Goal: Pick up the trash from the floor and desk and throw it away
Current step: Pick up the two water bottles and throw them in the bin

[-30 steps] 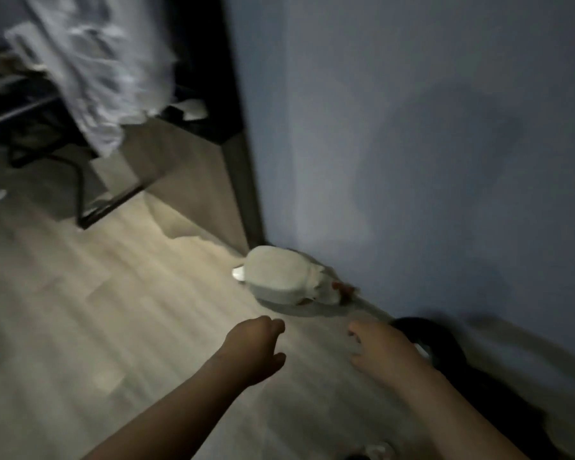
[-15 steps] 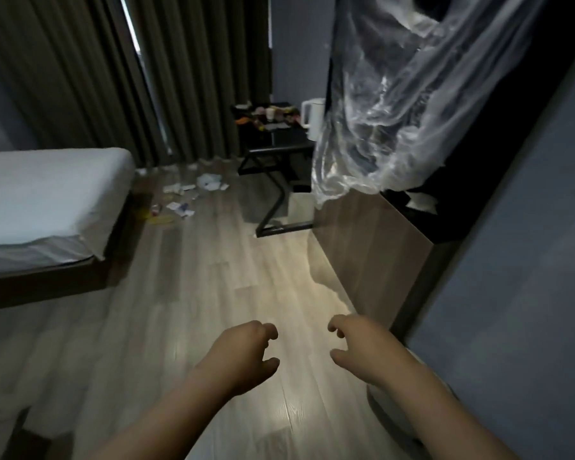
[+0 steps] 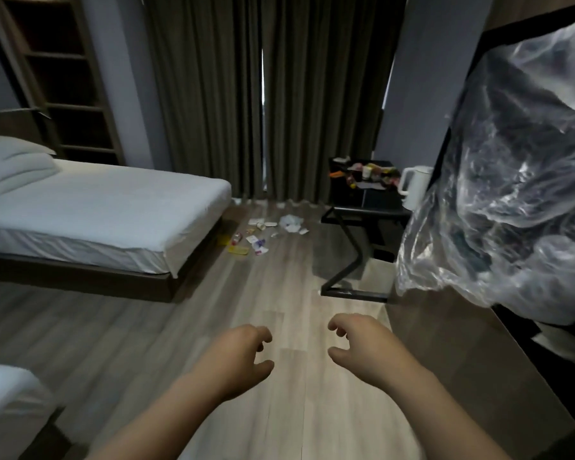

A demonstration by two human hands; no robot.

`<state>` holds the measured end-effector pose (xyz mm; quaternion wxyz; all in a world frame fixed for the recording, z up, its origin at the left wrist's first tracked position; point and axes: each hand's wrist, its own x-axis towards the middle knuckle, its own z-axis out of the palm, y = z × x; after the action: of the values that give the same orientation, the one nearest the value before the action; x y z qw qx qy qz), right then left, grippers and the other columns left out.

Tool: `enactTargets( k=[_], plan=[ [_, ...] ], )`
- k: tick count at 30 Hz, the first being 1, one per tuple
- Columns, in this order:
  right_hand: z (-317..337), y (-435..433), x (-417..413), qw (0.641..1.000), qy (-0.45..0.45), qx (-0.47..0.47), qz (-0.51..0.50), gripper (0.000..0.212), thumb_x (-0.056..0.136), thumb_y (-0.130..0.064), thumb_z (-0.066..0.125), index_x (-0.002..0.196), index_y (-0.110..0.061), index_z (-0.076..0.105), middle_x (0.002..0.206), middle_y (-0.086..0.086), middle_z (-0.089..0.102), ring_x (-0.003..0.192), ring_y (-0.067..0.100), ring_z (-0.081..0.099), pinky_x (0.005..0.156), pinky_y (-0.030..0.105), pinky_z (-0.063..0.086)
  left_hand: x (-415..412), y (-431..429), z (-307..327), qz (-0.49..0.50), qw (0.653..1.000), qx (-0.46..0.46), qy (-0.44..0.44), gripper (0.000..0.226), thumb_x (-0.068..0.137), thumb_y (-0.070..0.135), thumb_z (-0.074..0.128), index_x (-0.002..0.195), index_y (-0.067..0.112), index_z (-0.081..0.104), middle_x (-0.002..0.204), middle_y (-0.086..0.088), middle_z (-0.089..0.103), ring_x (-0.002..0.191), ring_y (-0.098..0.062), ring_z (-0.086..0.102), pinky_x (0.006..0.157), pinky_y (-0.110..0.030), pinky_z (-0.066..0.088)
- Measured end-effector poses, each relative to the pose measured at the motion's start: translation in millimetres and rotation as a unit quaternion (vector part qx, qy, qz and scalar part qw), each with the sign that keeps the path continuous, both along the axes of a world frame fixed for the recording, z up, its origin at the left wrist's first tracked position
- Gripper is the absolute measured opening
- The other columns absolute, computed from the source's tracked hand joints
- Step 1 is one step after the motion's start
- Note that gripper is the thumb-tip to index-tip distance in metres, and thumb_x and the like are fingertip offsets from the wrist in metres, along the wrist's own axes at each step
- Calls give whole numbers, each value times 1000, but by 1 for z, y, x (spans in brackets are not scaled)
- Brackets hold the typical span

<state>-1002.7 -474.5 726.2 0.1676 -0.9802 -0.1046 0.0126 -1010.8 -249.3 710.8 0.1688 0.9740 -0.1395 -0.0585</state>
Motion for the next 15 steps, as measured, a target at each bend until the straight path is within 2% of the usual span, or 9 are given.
enactTargets(
  k=[5, 15],
  plan=[
    [0, 1, 68, 1000, 13, 0, 26, 42, 85, -36, 56, 126, -28, 52, 118, -7, 58, 107, 11, 55, 84, 24, 44, 57, -3, 1, 30, 999, 2, 14, 44, 88, 42, 57, 129, 29, 50, 117, 9, 58, 100, -9, 58, 84, -23, 48],
    [-12, 46, 235, 998, 18, -12, 51, 43, 84, -35, 57, 126, -27, 53, 120, -7, 59, 109, 10, 55, 83, 22, 44, 215, 42, -19, 63, 998, -13, 25, 44, 87, 45, 57, 128, 30, 50, 115, 11, 58, 97, -7, 56, 79, -19, 45]
  ],
)
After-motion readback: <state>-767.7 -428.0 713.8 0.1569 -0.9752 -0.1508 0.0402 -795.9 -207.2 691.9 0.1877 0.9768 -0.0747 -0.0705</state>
